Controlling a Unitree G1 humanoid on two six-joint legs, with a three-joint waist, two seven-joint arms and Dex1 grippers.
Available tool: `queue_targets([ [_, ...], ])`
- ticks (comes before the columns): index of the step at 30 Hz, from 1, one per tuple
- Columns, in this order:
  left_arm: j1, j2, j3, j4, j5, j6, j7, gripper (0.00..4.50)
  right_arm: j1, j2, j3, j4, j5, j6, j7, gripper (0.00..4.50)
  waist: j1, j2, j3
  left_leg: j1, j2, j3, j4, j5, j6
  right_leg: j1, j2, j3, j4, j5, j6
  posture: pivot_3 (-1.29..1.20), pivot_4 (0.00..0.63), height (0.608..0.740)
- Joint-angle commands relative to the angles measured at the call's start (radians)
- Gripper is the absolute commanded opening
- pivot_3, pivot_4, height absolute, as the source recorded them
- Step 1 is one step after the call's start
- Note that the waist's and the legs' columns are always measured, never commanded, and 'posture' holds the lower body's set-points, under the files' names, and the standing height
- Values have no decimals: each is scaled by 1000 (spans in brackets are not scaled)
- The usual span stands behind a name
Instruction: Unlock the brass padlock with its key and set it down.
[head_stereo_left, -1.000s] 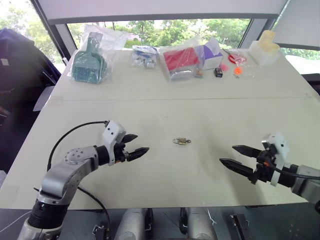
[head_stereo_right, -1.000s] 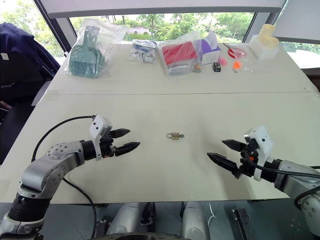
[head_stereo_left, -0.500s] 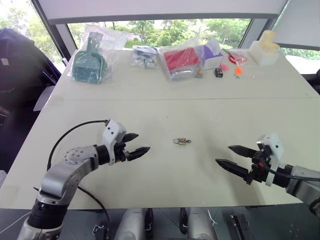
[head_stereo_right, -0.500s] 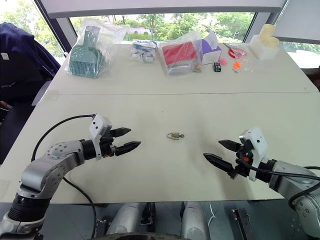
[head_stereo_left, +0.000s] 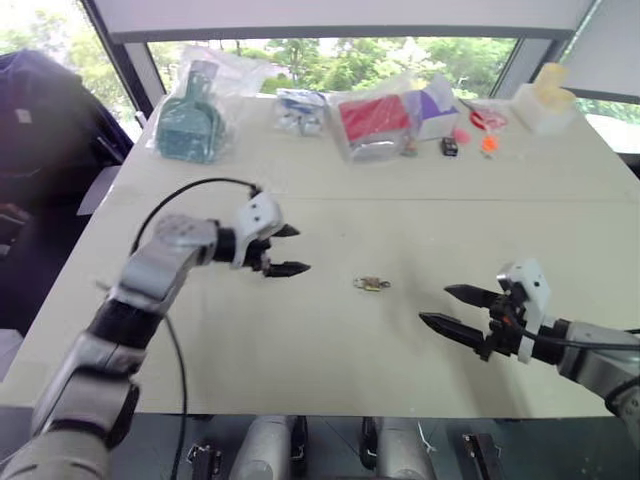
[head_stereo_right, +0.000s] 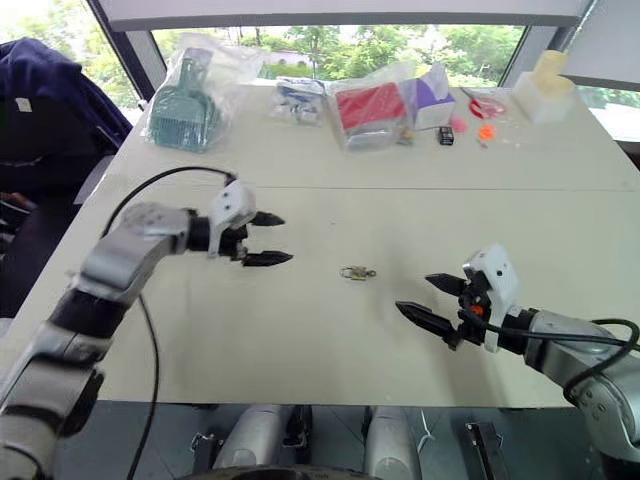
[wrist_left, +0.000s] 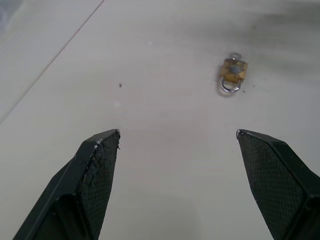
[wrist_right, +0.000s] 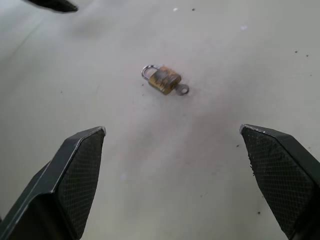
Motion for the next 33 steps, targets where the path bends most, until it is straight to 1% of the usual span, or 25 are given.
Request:
queue_targets([
  [1,-104,-94,-52,187,73,-161,-71,3874,18,4,-33,-62,4,-4,-27,4469,-3,0,0,0,0,1,0,-1,1,0,0,0,-1,0,0,0,150,735],
  [4,-207,-243,-93,395,124,-259,-107,3874,58,23,-50,-116,11,2,-66,4469,-2,-1,0,0,0,0,1,-1,2,0,-1,0,-1,0,0,0,150,735],
  [6,-249,-297,-107,512,166,-318,-125,3874,66,34,-56,-131,11,0,-92,4469,-3,-1,1,0,0,0,1,-1,2,0,0,0,-1,0,0,0,150,735],
  [9,-305,-368,-145,684,256,-443,-102,3874,84,55,-68,-146,6,-3,-119,4469,-14,-2,1,0,0,0,1,-1,2,0,0,0,0,0,0,0,150,735],
  [12,-337,-422,-140,768,280,-470,-126,3874,94,72,-66,-157,7,-7,-141,4469,-17,-2,1,0,1,0,1,-1,3,0,0,0,0,0,0,0,150,735],
  [16,-350,-458,-152,832,342,-500,-108,3874,94,90,-60,-165,6,-9,-162,4469,-15,-2,1,0,1,-1,1,-1,3,0,0,0,0,0,1,0,150,735],
  [19,-341,-474,-147,829,354,-493,-129,3874,91,100,-51,-169,4,-12,-178,4469,-15,-2,1,1,1,-1,2,-1,4,2,0,0,0,0,1,0,150,735],
  [23,-330,-451,-178,808,423,-522,-106,3874,79,101,-44,-161,4,-12,-185,4469,-16,-2,1,1,0,-1,2,-2,4,2,0,0,0,0,1,0,150,735],
  [24,-326,-444,-180,796,432,-506,-102,3874,73,101,-42,-156,3,-13,-186,4469,-16,-2,1,1,0,-1,2,-2,4,2,0,0,0,0,1,0,150,735],
  [25,-320,-438,-179,781,436,-492,-105,3343,68,100,-40,-151,2,-14,-186,4500,-17,-2,0,1,1,-1,2,-2,4,2,0,0,0,0,1,0,150,735],
  [26,-309,-428,-180,753,437,-478,-121,3126,62,100,-38,-146,1,-14,-186,4500,-17,-2,0,2,1,-1,2,-2,4,3,0,0,0,0,1,0,150,735],
  [27,-297,-420,-181,727,439,-463,-134,2788,57,101,-36,-142,0,-15,-187,4500,-18,-2,0,2,1,-1,2,-2,4,3,0,0,0,0,1,0,150,735],
  [32,-241,-393,-200,622,467,-389,-121,927,28,105,-14,-123,0,-15,-186,4500,-19,-2,0,3,1,-1,2,-2,4,4,0,0,0,0,0,0,150,735],
  [33,-234,-389,-205,611,473,-381,-115,779,21,106,-11,-118,3,-13,-187,4500,-19,-2,0,3,1,-1,2,-2,4,4,0,0,0,0,0,0,150,735],
])
